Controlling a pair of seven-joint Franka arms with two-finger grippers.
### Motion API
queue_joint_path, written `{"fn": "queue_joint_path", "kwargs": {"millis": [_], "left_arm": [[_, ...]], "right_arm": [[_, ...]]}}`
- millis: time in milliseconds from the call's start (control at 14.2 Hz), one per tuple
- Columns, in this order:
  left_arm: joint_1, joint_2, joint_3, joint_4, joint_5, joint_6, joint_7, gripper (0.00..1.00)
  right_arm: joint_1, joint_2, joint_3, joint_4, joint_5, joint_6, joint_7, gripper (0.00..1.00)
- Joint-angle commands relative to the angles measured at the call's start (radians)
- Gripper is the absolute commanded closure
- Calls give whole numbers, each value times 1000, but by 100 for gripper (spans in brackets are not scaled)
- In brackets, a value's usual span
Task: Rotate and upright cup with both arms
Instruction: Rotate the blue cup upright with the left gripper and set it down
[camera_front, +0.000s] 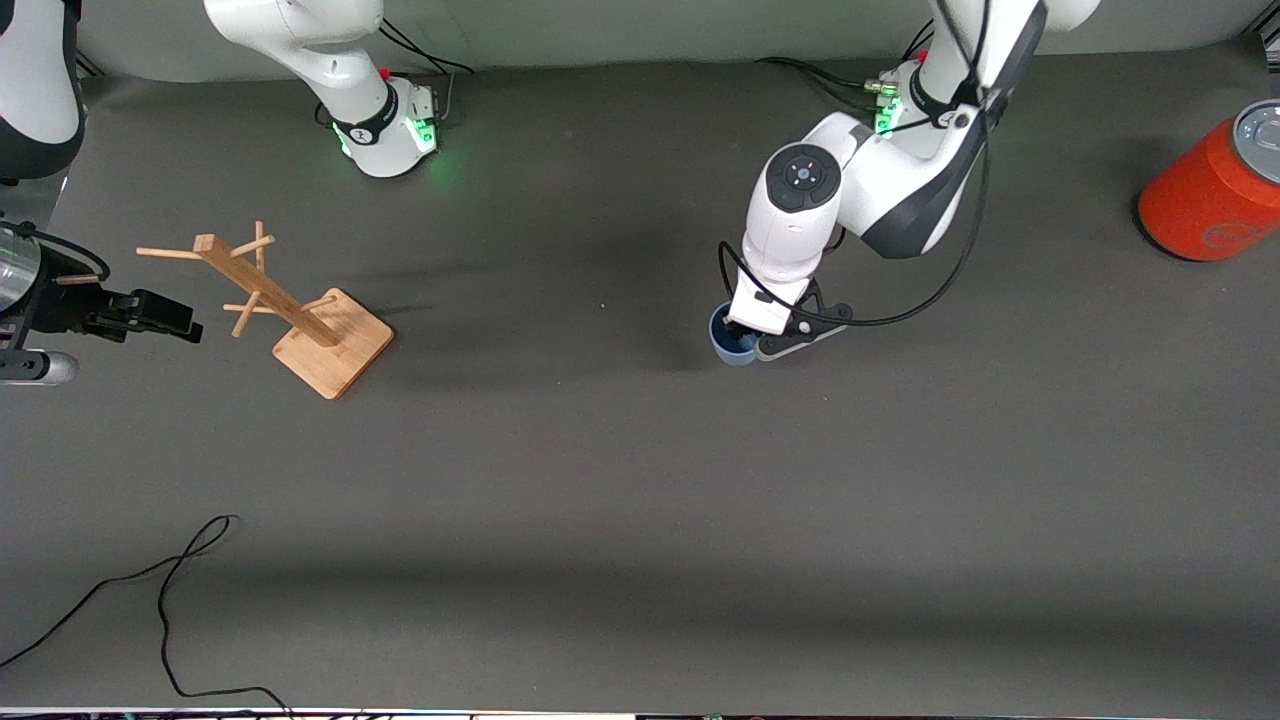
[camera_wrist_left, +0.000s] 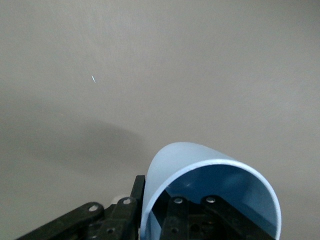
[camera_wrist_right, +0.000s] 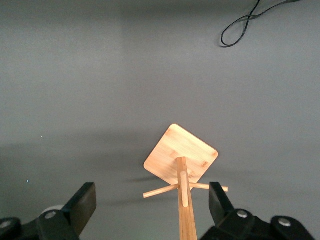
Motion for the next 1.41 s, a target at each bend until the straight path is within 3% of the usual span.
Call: {"fn": "queue_joint_path", "kwargs": {"millis": [0,423,493,563,634,775,1127,1338], "left_arm": [[-28,81,8,-38,-11,129,18,100],[-36,176,-1,-9,-6,189,21,100],[-36,181,-2,-4,-6,188,35,64],[-35,181,-2,-1,-6,180,47,11],[-33,173,-2,10,-6,168,49,0],[-22,143,-5,45,-9,66,52,0],[7,26,-4,266,-99,-345,114,0],[124,-83,-2,367,-176,-604,292,0]], "right_arm": [[7,-12,0,14,-35,7,28,0],[4,-6,-9,25,-58,30,31,0],[1,-9,-12,26,-58,31,31,0],[-4,-15,-14,29,-58,30,31,0],[-7,-20,-15,29,-60,30,31,0],[-5,-23,-40,32,-58,30,30,0],[-8,-21,-49,32,-60,25,28,0],[-8,-21,-66,43,-58,25,19,0]]}}
